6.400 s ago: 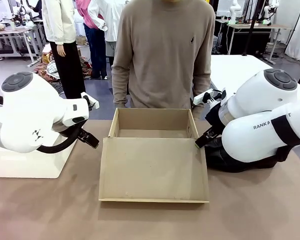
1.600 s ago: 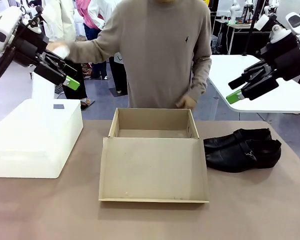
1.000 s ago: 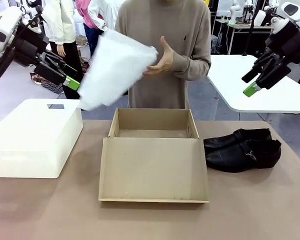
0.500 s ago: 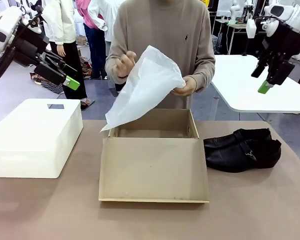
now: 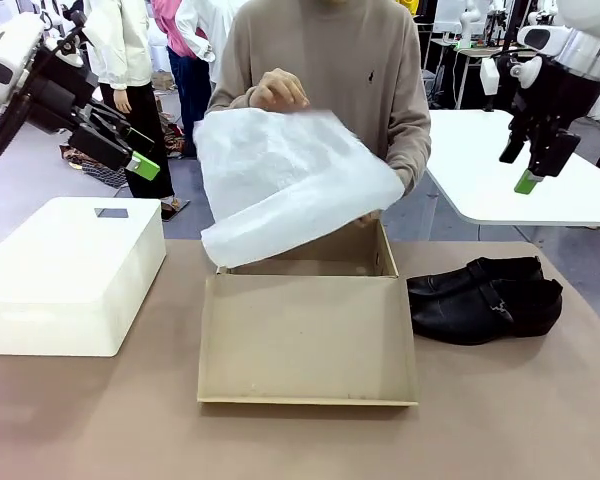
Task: Pack the shoes into the box.
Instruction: Place one shoe of the Shoes into the Shoes Box.
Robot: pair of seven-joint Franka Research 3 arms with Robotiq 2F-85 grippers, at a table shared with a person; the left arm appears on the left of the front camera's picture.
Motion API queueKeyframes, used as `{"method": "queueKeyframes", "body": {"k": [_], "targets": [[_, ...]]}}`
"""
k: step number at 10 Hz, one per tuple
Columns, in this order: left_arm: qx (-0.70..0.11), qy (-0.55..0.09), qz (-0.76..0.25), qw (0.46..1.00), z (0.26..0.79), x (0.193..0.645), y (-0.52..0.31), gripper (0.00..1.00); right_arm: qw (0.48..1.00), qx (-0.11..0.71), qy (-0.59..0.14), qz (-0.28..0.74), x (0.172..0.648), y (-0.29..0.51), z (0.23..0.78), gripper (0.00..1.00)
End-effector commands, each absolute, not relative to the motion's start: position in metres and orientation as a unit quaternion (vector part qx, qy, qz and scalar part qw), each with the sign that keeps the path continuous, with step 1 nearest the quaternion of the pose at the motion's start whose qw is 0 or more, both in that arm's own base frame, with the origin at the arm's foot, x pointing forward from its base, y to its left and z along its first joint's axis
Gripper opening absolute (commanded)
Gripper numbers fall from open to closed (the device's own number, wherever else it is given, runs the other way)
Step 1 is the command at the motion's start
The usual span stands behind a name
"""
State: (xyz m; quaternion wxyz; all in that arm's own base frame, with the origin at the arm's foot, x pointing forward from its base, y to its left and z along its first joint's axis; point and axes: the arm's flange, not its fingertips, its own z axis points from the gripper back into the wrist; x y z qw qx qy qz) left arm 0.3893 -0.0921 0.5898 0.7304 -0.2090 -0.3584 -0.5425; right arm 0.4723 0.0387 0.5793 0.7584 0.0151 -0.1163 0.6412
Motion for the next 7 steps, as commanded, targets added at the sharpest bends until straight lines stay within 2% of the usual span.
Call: {"method": "queueKeyframes", "body": {"k": [1, 7], "targets": [[-0.217, -0.365, -0.547, 0.721, 0.5896, 0.3917, -0.0910, 1.00, 0.756, 0.014, -0.120, 0.643, 0.4706, 0.0376, 0.5824, 1.00], [-0.217, -0.365, -0.547, 0.721, 0.5896, 0.3917, -0.0910, 1.00, 0.756, 0.014, -0.120, 0.643, 0.4706, 0.0376, 0.5824, 1.00]]}}
